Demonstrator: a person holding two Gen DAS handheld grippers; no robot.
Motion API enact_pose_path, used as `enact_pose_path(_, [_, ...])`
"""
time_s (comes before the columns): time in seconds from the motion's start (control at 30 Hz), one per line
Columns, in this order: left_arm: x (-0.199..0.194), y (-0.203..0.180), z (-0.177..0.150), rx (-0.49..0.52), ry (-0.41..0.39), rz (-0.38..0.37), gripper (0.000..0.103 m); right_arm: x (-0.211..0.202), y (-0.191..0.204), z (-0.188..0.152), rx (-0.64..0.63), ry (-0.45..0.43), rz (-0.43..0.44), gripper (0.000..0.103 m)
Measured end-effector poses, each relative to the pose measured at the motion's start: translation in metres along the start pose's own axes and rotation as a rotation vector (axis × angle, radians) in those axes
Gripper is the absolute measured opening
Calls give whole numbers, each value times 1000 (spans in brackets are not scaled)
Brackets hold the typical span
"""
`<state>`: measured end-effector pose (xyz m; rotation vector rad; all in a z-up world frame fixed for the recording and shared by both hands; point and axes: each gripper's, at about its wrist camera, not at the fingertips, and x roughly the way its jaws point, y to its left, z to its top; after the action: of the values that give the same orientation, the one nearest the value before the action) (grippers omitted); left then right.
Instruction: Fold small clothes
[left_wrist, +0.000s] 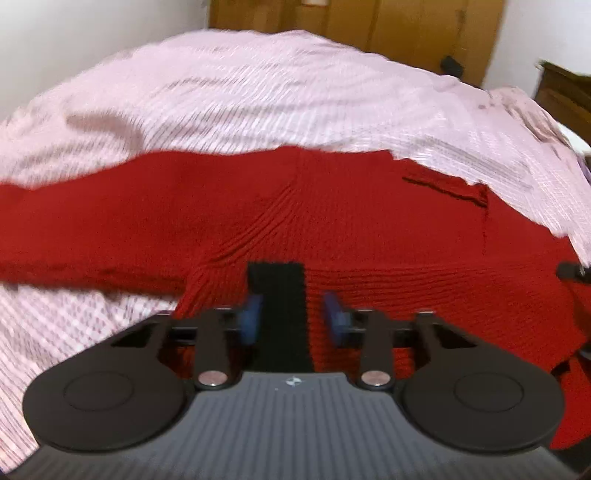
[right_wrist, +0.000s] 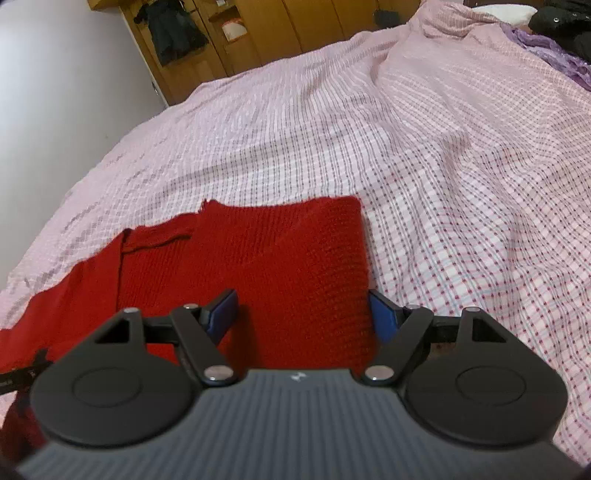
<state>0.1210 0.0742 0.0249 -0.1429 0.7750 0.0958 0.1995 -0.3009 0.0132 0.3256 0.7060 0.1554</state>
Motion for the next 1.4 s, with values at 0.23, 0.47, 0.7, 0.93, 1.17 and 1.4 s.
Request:
enact_pose_path(0.23, [-10, -3, 3, 57, -35, -3, 19, 1, -3, 0, 15, -19, 12, 78])
enact_pose_path(0.47, [6, 8, -2, -17, -2, 16, 42, 2, -2, -1, 8, -25, 8, 78])
enact_pose_path(0.7, [-9, -1, 9, 30, -89, -10, 6, 7, -3, 2, 15, -33, 18, 78])
enact_pose_path(0.93, [-36, -17, 42, 72, -203, -36, 6, 9, -5, 1, 24, -64, 30, 74])
enact_pose_path(1.17, [-40, -32, 81, 135, -302, -25, 6, -7, -15, 3, 84, -203, -35, 19])
enact_pose_path(1.4, [40, -38, 89, 185, -165, 41, 6, 7, -24, 1, 119, -152, -99, 23])
